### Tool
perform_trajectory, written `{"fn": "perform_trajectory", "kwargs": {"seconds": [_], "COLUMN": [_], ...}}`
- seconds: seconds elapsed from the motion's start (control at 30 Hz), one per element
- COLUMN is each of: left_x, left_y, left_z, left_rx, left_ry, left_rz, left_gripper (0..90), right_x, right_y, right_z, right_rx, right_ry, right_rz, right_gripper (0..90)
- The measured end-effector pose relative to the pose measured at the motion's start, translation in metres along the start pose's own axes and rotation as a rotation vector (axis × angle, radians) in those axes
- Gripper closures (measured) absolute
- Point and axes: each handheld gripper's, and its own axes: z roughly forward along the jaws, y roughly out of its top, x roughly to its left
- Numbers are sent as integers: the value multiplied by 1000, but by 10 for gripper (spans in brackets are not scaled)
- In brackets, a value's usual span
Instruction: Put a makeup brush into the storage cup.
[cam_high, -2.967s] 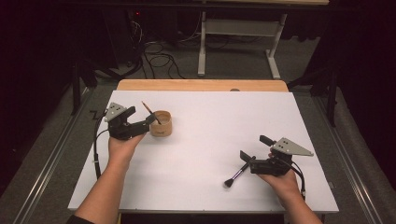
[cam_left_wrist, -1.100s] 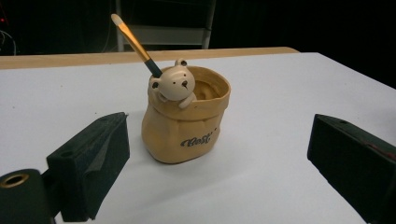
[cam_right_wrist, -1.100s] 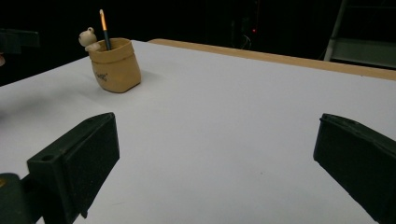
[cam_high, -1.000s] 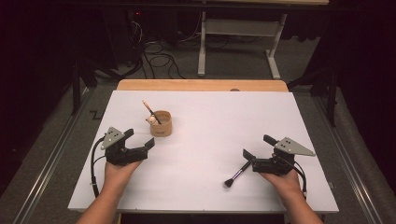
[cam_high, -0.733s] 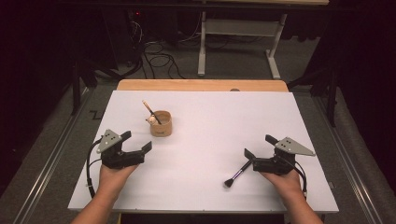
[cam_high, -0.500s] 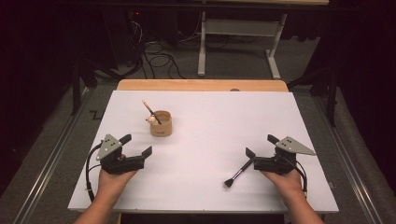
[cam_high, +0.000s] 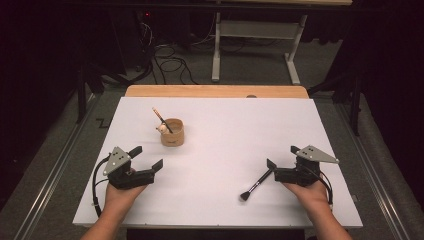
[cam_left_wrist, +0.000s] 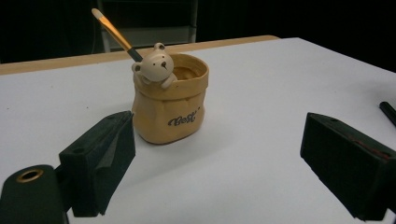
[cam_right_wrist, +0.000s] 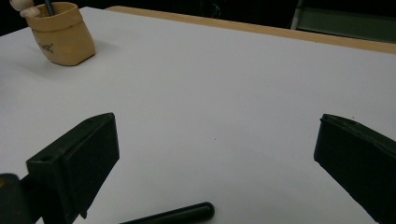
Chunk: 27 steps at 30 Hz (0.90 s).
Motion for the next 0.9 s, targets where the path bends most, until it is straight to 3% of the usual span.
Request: {"fn": "perform_trajectory", "kwargs": {"seconds": [0.3,0.57,0.9], "left_x": [-4,-4,-4], "left_y": [2,0,0], "left_z": [1,0,1], "left_rx": [4,-4,5], "left_ry": [-21,-24,-31], "left_rz": [23,19,10], "left_gripper": [116,116,106], "right_x": [-6,-10,-6], "right_y": [0,2,0], "right_z": [-7,-9,-4], "right_rx": [19,88,185], "right_ry": [-4,-3,4], "right_rz": [7,24,11], "right_gripper": [6,6,6]}}
